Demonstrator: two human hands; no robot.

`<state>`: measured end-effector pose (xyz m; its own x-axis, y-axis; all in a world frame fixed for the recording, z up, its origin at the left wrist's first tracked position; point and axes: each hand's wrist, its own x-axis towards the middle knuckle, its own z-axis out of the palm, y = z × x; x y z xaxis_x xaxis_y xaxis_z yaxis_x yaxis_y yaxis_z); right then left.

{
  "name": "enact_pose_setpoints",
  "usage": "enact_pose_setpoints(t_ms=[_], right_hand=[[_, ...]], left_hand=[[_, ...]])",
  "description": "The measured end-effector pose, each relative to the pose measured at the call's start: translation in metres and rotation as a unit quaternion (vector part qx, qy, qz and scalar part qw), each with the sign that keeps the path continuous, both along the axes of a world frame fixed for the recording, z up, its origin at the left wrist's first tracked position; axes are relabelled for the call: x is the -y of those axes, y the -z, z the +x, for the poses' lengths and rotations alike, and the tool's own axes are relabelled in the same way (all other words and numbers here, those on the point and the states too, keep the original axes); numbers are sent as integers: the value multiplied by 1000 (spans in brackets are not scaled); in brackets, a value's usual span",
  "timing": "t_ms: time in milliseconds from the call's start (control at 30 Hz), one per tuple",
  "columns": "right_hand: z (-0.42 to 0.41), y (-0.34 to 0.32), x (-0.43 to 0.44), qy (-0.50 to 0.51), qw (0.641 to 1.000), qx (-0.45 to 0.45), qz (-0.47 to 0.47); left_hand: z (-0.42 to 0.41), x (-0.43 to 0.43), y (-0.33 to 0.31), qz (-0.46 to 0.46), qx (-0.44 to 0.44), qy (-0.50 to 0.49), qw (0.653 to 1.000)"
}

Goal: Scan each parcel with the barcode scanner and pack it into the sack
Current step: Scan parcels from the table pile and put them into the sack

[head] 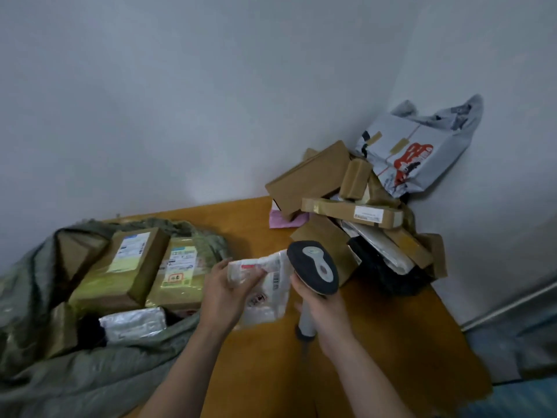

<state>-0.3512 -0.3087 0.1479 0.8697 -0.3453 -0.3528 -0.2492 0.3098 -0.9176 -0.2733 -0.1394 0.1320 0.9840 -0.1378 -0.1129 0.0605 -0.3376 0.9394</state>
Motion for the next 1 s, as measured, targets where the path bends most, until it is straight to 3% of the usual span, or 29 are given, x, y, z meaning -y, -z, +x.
enact_pose_setpoints(t_ms=[100,267,500,667,1000], right_hand=[[10,-19,-25,-16,1000,23,-12],[12,-40,-67,-63,996,55,-18],[18,-34,-117,-76,995,61,-14],[27,-25,-132,-39,997,60,-9],[36,-28,-132,-32,997,57,-42]], left_hand=[[-1,-24,-38,-104,-28,-20,994],[5,-65,-63,-149,1,-98,984],[11,-112,-59,-216,-48,-148,964],[8,-130,-46,-189,-63,-89,976],[11,-134,-32,-101,126,-42,986]])
